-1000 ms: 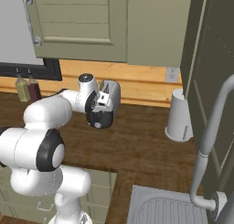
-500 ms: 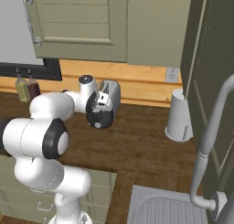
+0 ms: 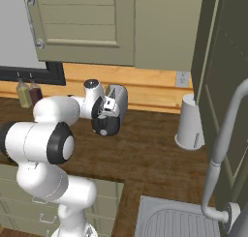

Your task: Start the toaster. Once the lever pops up, take the bread to the plate on the dining counter.

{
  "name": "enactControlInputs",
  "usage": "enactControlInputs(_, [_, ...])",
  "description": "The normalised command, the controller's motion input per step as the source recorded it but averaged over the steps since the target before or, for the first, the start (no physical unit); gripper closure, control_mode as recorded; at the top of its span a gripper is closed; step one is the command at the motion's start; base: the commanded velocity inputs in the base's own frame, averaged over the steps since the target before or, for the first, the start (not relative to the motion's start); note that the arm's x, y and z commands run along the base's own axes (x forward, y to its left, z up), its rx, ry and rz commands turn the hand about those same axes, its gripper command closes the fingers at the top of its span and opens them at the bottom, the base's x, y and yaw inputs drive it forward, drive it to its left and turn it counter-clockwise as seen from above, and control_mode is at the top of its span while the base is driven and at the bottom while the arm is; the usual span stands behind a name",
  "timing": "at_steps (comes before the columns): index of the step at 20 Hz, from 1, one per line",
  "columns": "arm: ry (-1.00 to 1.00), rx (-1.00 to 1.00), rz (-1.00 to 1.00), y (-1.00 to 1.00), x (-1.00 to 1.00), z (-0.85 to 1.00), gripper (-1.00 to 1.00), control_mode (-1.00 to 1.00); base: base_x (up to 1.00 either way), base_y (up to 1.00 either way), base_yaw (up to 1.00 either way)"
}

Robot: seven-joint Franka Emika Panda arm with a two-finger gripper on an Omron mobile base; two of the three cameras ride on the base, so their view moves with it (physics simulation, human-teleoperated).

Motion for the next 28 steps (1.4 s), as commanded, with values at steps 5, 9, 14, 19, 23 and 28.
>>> enactControlInputs(5, [0.0,0.0,0.0,0.0,-0.04,-0.13,-1.0,-1.0,0.0,0.0,0.0])
enactControlInputs(9, [-0.01,-0.01,0.0,0.0,-0.09,-0.14,-1.0,-1.0,0.0,0.0,0.0])
enactControlInputs(14, [0.0,0.0,0.0,0.0,0.0,0.0,1.0,-1.0,0.0,0.0,0.0])
enactControlInputs(19, [0.0,0.0,0.0,0.0,0.02,0.0,1.0,-1.0,0.0,0.0,0.0])
enactControlInputs(23, [0.0,0.0,0.0,0.0,0.0,0.0,1.0,-1.0,0.0,0.0,0.0])
enactControlInputs(28, [0.0,0.0,0.0,0.0,-0.02,-0.24,1.0,-1.0,0.0,0.0,0.0])
